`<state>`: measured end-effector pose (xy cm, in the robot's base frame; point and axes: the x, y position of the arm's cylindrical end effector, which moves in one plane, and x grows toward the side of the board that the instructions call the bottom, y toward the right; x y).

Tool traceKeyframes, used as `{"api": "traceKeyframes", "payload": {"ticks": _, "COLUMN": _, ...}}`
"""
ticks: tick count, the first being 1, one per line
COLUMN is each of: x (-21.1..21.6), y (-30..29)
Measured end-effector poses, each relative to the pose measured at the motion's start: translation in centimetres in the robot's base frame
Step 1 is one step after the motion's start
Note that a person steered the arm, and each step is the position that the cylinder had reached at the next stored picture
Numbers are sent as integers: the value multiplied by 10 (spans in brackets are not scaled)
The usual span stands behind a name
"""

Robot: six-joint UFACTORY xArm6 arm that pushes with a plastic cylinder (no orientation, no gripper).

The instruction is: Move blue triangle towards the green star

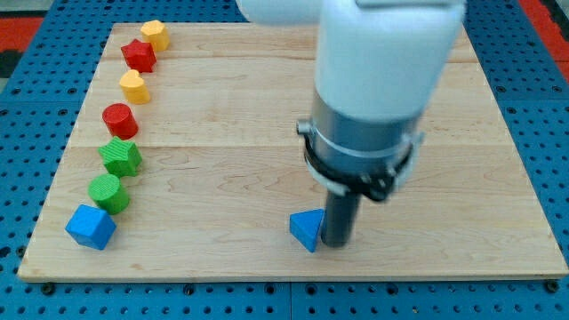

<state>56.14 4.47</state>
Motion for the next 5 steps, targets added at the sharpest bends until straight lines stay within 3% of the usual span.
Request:
{"api": "traceKeyframes", "payload": {"ticks": 1, "x": -24, "y": -36}}
{"api": "traceKeyframes", "payload": {"ticks": 3, "x": 27, "y": -24}}
{"api": "traceKeyframes", "payload": {"ticks": 5, "x": -44, "y": -93}}
